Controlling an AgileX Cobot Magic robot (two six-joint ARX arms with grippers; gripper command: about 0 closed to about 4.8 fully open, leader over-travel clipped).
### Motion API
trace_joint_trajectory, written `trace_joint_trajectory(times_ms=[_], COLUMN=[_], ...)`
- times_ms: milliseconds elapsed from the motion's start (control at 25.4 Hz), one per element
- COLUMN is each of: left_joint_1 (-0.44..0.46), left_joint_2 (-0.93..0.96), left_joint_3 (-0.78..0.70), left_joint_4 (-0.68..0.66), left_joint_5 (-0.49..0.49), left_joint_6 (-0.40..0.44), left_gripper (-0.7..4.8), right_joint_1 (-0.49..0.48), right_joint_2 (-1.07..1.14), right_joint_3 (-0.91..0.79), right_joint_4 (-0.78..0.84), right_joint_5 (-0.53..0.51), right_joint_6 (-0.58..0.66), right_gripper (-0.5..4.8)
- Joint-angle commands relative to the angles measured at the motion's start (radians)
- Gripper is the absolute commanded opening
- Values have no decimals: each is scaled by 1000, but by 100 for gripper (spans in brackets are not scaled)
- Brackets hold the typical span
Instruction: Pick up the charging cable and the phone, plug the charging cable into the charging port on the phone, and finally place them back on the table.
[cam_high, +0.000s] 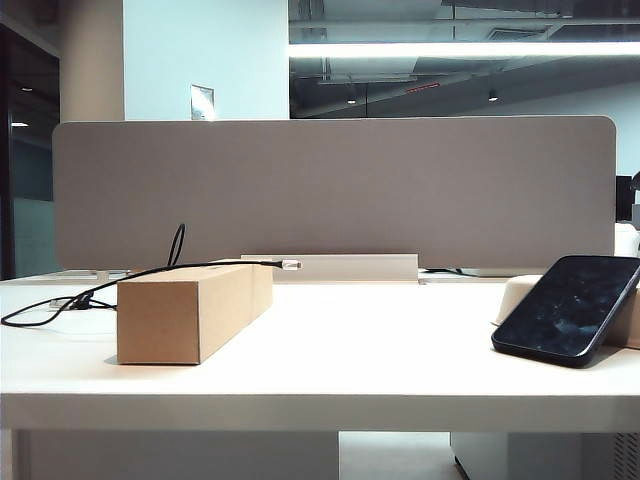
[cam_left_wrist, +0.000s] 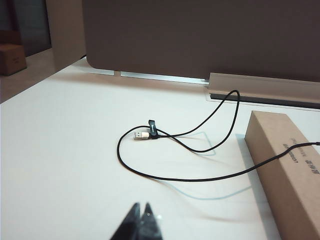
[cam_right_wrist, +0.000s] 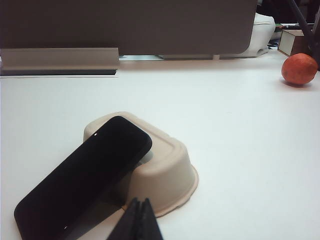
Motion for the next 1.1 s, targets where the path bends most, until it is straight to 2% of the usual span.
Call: trace_joint_trajectory(times_ms=[39, 867, 1103], left_joint_1=[-2, -2, -2], left_joint_2=[1, 1, 1], left_joint_3=[3, 3, 3], left_joint_4=[9, 55, 53], left_joint_5=[4, 5, 91], left_joint_6=[0, -3, -2], left_gripper=[-6, -6, -6], right_joint_1=[0, 0, 1], right_joint_2=[-2, -2, -2], right_joint_3=[-6, -6, -5], right_joint_4=[11, 19, 22], right_joint_5=[-1, -28, -36], right_joint_6=[1, 13, 13], right_gripper=[-6, -6, -6])
